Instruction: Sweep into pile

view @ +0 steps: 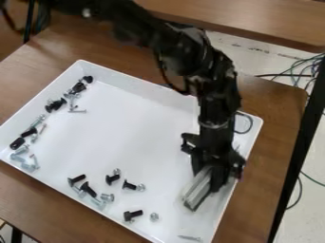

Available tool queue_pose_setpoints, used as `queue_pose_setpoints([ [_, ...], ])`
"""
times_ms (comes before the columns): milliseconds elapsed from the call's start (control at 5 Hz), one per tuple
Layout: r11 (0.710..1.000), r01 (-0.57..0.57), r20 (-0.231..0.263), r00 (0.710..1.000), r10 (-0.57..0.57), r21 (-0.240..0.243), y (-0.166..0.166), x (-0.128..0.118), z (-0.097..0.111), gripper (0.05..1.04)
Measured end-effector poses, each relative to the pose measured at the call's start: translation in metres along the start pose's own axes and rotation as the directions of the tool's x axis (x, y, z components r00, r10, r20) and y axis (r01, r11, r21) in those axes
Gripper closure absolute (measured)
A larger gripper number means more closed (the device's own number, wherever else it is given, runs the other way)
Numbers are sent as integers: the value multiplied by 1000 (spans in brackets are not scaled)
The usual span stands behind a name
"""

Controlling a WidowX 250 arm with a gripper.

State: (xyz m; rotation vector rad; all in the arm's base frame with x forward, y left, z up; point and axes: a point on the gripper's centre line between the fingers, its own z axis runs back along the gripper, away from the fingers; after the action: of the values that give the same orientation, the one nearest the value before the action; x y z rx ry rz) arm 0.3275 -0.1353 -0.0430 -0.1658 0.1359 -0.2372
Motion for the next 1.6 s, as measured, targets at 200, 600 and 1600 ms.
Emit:
queue_pose_setpoints([
  [200, 998, -50, 18, 999, 51, -32, 26, 19, 5, 727],
  [600, 964, -239, 34, 969, 244, -119, 112, 18, 11, 727],
  [1600, 823, -566, 100, 822, 560, 40, 280, -114, 30, 727],
])
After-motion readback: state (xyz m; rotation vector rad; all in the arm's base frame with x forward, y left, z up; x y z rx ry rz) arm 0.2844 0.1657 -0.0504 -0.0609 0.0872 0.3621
